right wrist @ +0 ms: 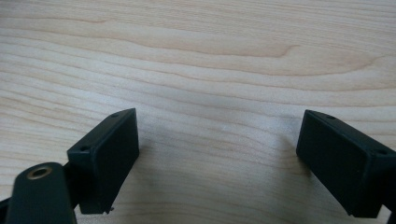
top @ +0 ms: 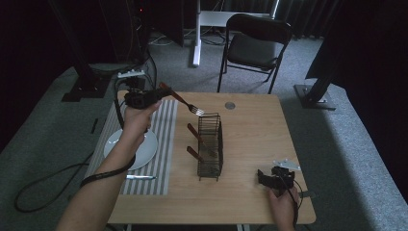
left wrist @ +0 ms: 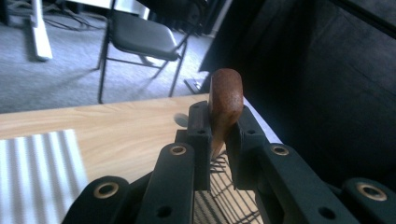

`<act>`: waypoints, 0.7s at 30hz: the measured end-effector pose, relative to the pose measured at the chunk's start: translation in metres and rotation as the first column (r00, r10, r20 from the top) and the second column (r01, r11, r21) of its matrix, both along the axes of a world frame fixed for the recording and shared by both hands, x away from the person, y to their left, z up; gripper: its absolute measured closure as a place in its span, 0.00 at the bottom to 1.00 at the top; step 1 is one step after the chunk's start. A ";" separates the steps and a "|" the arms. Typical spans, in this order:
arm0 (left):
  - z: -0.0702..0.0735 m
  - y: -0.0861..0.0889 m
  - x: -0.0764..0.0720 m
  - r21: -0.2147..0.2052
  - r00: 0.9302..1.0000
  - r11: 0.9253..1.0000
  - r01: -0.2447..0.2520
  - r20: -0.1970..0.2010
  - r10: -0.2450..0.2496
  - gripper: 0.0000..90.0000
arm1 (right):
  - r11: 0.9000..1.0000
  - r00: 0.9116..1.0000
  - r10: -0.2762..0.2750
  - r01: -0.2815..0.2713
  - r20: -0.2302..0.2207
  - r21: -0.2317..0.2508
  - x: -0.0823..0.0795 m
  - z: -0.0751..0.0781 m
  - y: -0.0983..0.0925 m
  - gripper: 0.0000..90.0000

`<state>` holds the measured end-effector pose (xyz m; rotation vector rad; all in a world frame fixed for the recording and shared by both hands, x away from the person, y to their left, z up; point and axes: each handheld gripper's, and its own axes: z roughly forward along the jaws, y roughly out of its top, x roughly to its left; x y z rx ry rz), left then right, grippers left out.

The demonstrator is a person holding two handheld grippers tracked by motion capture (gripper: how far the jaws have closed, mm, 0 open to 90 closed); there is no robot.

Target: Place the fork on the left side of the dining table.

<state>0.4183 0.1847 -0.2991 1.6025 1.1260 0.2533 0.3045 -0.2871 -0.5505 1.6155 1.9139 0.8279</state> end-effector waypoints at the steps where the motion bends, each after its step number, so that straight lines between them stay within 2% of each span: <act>1: 0.001 0.004 0.000 0.000 1.000 1.000 -0.002 0.002 0.002 0.89 | 1.000 1.000 0.000 0.000 0.000 0.000 0.000 0.000 0.000 0.14; 6: 0.004 0.022 0.001 -0.008 0.999 0.999 -0.042 0.005 0.042 0.89 | 1.000 1.000 0.000 0.000 0.000 0.000 0.000 0.000 0.000 0.14; 10: -0.002 0.040 0.003 -0.011 0.997 0.997 -0.080 -0.002 0.080 0.89 | 1.000 1.000 0.000 0.000 0.000 0.000 0.000 0.000 0.000 0.14; 13: -0.010 0.054 0.005 -0.020 0.993 0.993 -0.115 -0.017 0.115 0.89 | 1.000 1.000 0.000 0.000 0.000 0.000 0.000 0.000 0.000 0.14; 16: -0.017 0.063 0.006 -0.002 0.989 0.989 -0.145 -0.022 0.145 0.89 | 1.000 1.000 -0.001 0.001 -0.001 0.001 0.000 0.000 0.000 0.14; 21: -0.035 0.079 0.011 -0.022 0.982 0.983 -0.183 -0.054 0.182 0.89 | 1.000 1.000 0.000 0.000 -0.001 0.000 0.000 0.000 0.000 0.14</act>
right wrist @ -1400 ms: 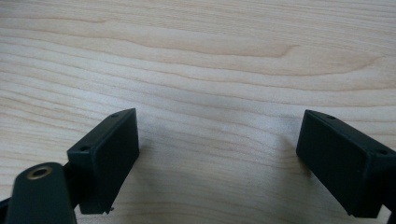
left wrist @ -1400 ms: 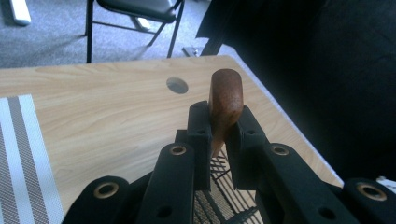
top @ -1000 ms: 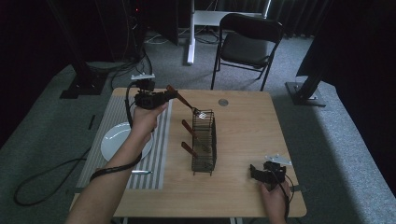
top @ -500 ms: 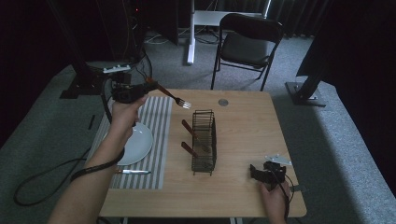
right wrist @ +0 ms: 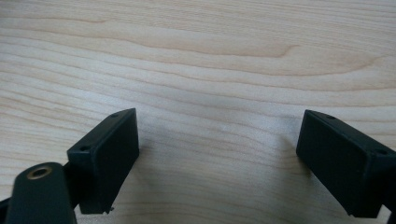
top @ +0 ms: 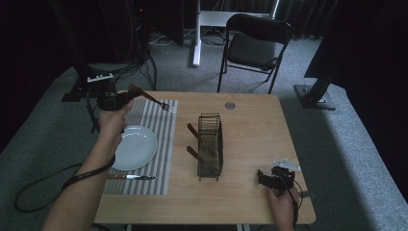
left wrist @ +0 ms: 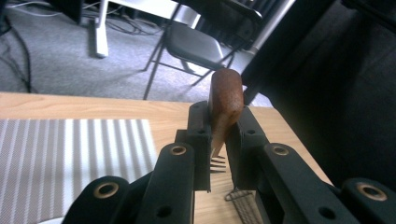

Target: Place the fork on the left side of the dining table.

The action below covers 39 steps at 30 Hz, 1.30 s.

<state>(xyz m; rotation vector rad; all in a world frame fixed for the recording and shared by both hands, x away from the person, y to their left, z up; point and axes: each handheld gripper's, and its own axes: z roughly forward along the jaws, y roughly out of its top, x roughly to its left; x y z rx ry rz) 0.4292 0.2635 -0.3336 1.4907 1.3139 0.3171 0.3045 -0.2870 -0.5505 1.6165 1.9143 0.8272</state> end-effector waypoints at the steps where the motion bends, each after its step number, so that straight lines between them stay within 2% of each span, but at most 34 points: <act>1: -0.004 0.003 0.001 -0.003 1.000 1.000 -0.013 -0.007 0.013 0.89 | 1.000 1.000 0.000 0.000 0.000 0.000 0.000 0.000 0.000 0.14; 4: -0.016 0.014 0.003 -0.020 0.999 0.999 -0.036 -0.018 0.036 0.89 | 1.000 1.000 0.000 0.000 0.000 0.000 0.000 0.000 0.000 0.14; 9: -0.037 0.027 0.007 -0.006 0.997 0.997 -0.073 -0.029 0.073 0.89 | 1.000 1.000 0.000 0.000 0.000 0.000 0.000 0.000 0.000 0.14; 15: -0.062 0.040 0.012 -0.046 0.993 0.993 -0.106 -0.062 0.103 0.89 | 1.000 1.000 0.000 0.000 0.000 0.000 0.000 0.000 0.000 0.14; 19: -0.074 0.044 0.016 -0.043 0.989 0.991 -0.126 -0.082 0.122 0.89 | 1.000 1.000 0.000 0.000 0.000 0.000 0.000 0.000 0.000 0.14; 22: -0.083 0.049 0.019 -0.071 0.987 0.988 -0.136 -0.100 0.128 0.89 | 1.000 1.000 0.000 0.000 0.000 0.000 0.000 0.000 0.000 0.14; 24: -0.087 0.050 0.022 -0.076 0.986 0.988 -0.135 -0.107 0.127 0.89 | 1.000 1.000 0.000 0.000 0.000 0.000 0.000 0.000 0.000 0.14; 31: -0.102 0.047 0.031 -0.044 0.981 0.989 -0.141 -0.140 0.133 0.89 | 1.000 1.000 0.000 0.000 0.000 0.000 0.000 0.000 0.000 0.14; 36: -0.114 0.049 0.042 -0.082 0.978 0.985 -0.150 -0.157 0.136 0.89 | 1.000 1.000 0.001 -0.001 0.000 -0.001 0.000 0.000 0.000 0.14; 39: -0.121 0.049 0.047 -0.091 0.977 0.984 -0.153 -0.166 0.137 0.89 | 1.000 1.000 0.000 0.000 0.000 0.000 0.000 0.000 0.000 0.14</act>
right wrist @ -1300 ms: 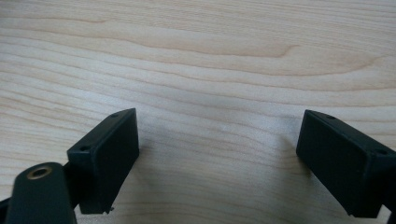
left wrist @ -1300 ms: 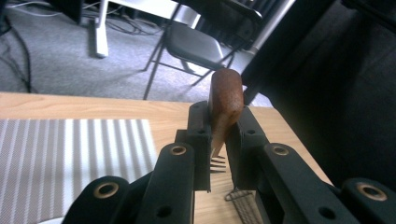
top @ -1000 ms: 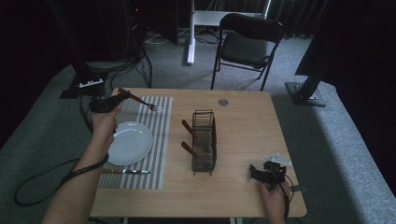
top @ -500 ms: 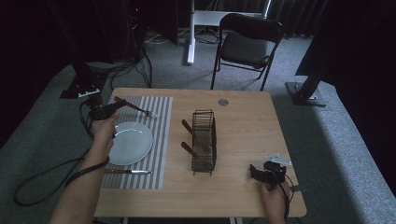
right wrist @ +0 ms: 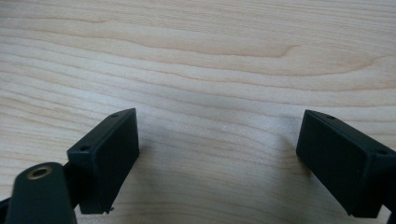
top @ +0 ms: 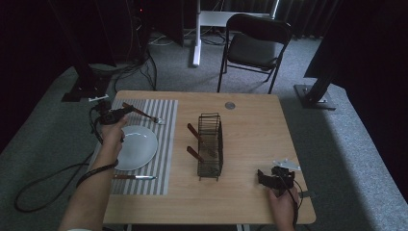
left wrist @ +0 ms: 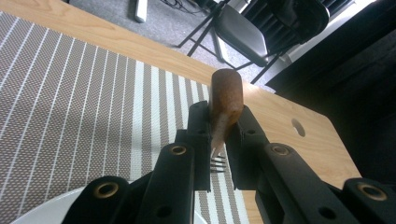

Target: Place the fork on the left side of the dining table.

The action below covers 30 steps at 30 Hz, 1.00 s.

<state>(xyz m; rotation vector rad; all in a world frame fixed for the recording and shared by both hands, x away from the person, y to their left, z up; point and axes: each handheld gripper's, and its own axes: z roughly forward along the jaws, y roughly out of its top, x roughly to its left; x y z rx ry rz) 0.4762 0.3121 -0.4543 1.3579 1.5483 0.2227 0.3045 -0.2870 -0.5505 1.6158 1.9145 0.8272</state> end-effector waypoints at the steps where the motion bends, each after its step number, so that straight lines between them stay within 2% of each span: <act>1: -0.002 0.000 0.001 -0.002 1.000 1.000 0.001 -0.003 -0.001 0.89 | 1.000 1.000 0.000 0.000 0.000 0.000 0.000 0.000 0.000 0.14; 5: -0.011 -0.002 0.004 -0.005 1.000 1.000 0.006 -0.020 -0.006 0.89 | 1.000 1.000 0.000 0.000 0.000 0.000 0.000 0.000 0.000 0.14; 10: -0.018 0.004 0.005 -0.053 0.999 0.998 -0.020 -0.035 0.019 0.89 | 1.000 1.000 0.000 0.000 0.000 0.000 0.000 0.000 0.000 0.14; 13: -0.021 0.007 0.007 -0.031 0.996 0.999 -0.029 -0.086 0.026 0.86 | 1.000 1.000 0.000 0.000 0.000 0.000 0.000 0.000 0.000 0.14; 18: -0.025 0.009 0.009 -0.024 0.995 0.999 -0.029 -0.095 0.026 0.84 | 1.000 1.000 0.000 0.000 0.000 0.000 0.000 0.000 0.000 0.14; 19: -0.026 0.009 0.009 -0.012 0.994 0.999 -0.032 -0.103 0.031 0.83 | 1.000 1.000 0.000 0.000 0.000 0.000 0.000 0.000 0.000 0.14; 22: -0.031 0.013 0.011 -0.014 0.991 0.999 -0.046 -0.126 0.044 0.80 | 1.000 1.000 0.000 0.000 0.000 0.000 0.000 0.000 0.000 0.14; 24: -0.033 0.015 0.011 0.004 0.989 0.999 -0.054 -0.136 0.054 0.75 | 1.000 1.000 0.000 0.000 0.000 0.000 0.000 0.000 0.000 0.14; 25: -0.034 0.017 0.011 0.001 0.990 0.999 -0.053 -0.129 0.053 0.73 | 1.000 1.000 0.000 0.000 0.000 0.000 0.000 0.000 0.000 0.14; 27: -0.035 0.018 0.011 0.025 0.986 0.996 -0.090 -0.139 0.093 0.70 | 1.000 1.000 0.000 0.000 0.000 0.000 0.000 0.000 0.000 0.14; 30: -0.037 0.020 0.013 0.042 0.984 0.994 -0.102 -0.146 0.107 0.68 | 1.000 1.000 0.000 0.000 0.000 0.000 0.000 0.000 0.000 0.14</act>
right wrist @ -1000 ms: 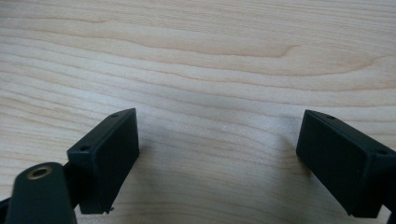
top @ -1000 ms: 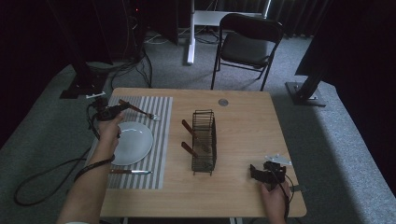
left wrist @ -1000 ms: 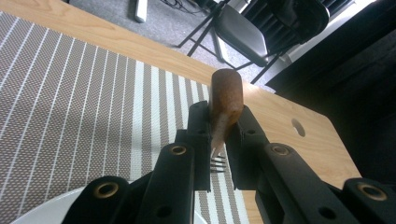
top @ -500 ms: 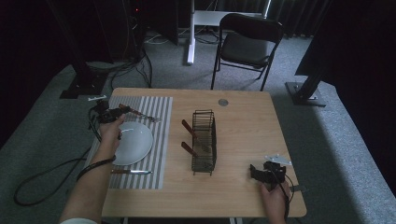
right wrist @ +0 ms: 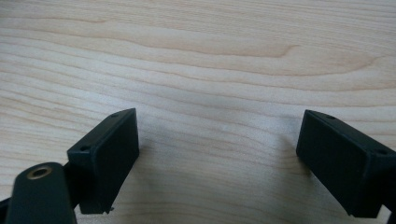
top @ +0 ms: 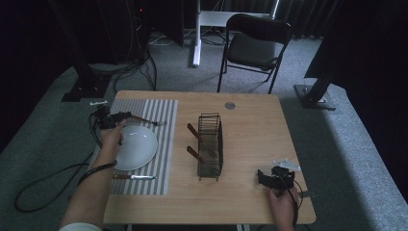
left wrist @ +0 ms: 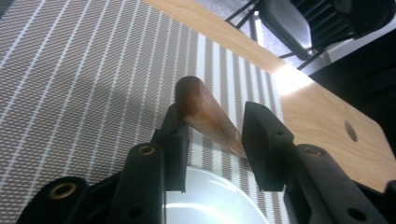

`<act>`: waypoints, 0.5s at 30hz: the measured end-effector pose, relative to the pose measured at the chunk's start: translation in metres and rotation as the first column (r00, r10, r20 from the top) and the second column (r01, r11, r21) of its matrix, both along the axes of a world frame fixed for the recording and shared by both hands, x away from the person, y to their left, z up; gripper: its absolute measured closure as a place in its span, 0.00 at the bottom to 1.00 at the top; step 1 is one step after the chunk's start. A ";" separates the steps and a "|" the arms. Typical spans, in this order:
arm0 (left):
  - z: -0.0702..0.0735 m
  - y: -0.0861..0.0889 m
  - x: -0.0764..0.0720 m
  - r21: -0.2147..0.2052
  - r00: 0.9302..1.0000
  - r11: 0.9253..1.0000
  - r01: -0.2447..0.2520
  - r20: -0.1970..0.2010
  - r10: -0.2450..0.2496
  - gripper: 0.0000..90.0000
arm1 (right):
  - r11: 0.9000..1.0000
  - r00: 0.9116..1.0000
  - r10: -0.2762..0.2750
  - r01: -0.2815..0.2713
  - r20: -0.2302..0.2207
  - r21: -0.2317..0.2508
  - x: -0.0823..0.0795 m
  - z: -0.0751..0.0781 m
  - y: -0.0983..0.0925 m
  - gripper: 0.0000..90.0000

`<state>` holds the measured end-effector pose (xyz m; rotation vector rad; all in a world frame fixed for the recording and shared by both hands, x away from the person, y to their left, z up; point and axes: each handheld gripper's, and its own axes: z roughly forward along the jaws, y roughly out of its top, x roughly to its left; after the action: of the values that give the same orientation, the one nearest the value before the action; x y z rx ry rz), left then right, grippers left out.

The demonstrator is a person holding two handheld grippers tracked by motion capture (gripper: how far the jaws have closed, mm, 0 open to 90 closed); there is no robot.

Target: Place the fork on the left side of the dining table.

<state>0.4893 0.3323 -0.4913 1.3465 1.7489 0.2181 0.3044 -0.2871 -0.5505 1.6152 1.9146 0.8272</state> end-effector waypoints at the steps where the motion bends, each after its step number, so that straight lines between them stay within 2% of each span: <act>1: 0.000 0.000 0.002 0.007 1.000 1.000 -0.007 0.000 0.007 0.66 | 1.000 1.000 0.000 0.000 0.000 0.000 0.000 0.000 0.000 0.14; 2: 0.000 0.001 0.003 0.017 1.000 1.000 -0.023 -0.002 0.023 0.63 | 1.000 1.000 0.000 0.000 0.000 0.000 0.000 0.000 0.000 0.14; 5: -0.001 0.004 0.005 0.030 0.999 0.999 -0.043 -0.013 0.043 0.63 | 1.000 1.000 0.000 0.000 0.000 0.000 0.000 0.000 0.000 0.14; 6: -0.001 0.006 0.005 0.018 0.999 0.999 -0.041 -0.022 0.042 0.63 | 1.000 1.000 0.000 0.000 0.000 0.000 0.000 0.000 0.000 0.14; 7: -0.003 0.008 0.005 -0.001 0.998 0.999 -0.048 -0.038 0.048 0.63 | 1.000 1.000 0.000 0.000 0.000 0.000 0.000 0.000 0.000 0.14; 9: -0.006 0.009 0.007 -0.007 0.996 0.999 -0.037 -0.083 0.036 0.57 | 1.000 1.000 0.000 0.000 0.000 0.000 0.000 0.000 0.000 0.14; 11: -0.009 0.008 0.008 0.034 0.995 0.999 -0.030 -0.097 0.033 0.55 | 1.000 1.000 0.000 0.000 0.000 0.000 0.000 0.000 0.000 0.14; 14: -0.014 0.008 0.009 0.019 0.994 1.000 -0.019 -0.111 0.021 0.49 | 1.000 1.000 0.000 0.000 0.000 0.000 0.000 0.000 0.000 0.14; 15: -0.015 0.008 0.010 0.000 0.994 1.000 -0.025 -0.106 0.025 0.47 | 1.000 1.000 0.000 0.000 0.000 0.000 0.000 0.000 0.000 0.14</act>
<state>0.4998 0.3399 -0.5063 1.3579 1.8541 0.1623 0.3044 -0.2870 -0.5505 1.6157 1.9145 0.8273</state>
